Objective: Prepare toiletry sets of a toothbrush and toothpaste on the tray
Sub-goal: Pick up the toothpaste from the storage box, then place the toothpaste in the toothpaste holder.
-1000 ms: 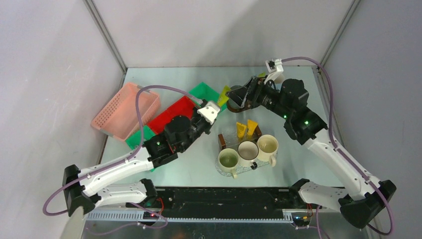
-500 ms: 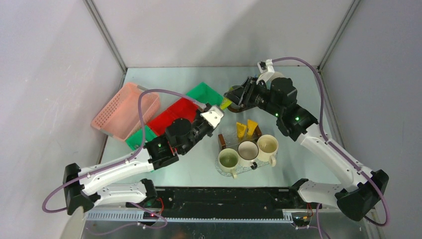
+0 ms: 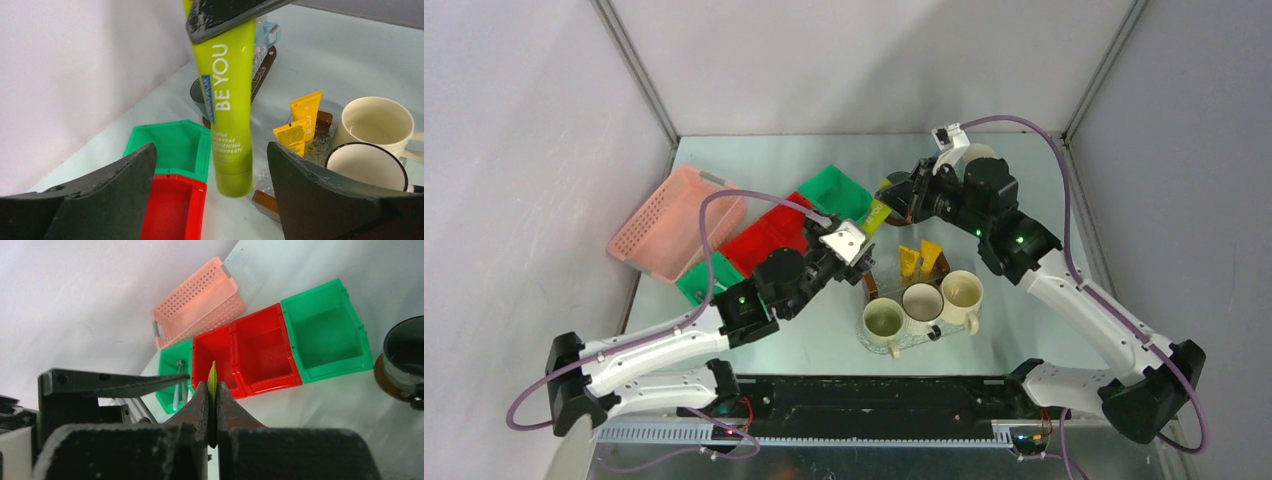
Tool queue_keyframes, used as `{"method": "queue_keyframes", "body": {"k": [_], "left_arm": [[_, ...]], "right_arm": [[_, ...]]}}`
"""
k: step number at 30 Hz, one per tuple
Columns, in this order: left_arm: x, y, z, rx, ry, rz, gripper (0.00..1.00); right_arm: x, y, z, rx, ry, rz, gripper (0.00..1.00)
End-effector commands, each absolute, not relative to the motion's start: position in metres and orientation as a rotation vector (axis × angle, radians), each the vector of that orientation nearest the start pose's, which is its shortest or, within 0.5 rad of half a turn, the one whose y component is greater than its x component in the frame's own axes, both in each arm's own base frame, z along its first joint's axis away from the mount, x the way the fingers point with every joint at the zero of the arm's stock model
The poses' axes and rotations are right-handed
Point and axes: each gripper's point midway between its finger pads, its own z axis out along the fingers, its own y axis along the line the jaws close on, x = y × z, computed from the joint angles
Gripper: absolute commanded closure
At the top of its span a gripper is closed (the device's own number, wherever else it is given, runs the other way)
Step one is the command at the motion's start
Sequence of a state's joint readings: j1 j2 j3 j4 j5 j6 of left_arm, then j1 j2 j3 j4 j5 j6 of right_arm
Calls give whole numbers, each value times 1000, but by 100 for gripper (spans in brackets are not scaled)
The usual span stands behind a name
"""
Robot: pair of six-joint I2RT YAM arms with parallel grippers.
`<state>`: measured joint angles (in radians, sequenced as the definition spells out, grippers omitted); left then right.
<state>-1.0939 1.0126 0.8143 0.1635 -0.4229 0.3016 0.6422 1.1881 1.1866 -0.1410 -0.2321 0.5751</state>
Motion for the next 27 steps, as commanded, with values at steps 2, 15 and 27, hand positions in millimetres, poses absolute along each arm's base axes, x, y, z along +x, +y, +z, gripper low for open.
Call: {"method": "queue_keyframes", "body": {"k": [2, 15, 27], "left_arm": [[236, -261, 320, 613, 1403, -310, 6], [255, -177, 315, 189, 1531, -292, 0], [258, -114, 311, -63, 1523, -178, 0]], "right_arm": [[273, 284, 385, -431, 1642, 999, 100], [256, 279, 355, -790, 1417, 781, 100], [253, 291, 303, -975, 1331, 690, 100]]}}
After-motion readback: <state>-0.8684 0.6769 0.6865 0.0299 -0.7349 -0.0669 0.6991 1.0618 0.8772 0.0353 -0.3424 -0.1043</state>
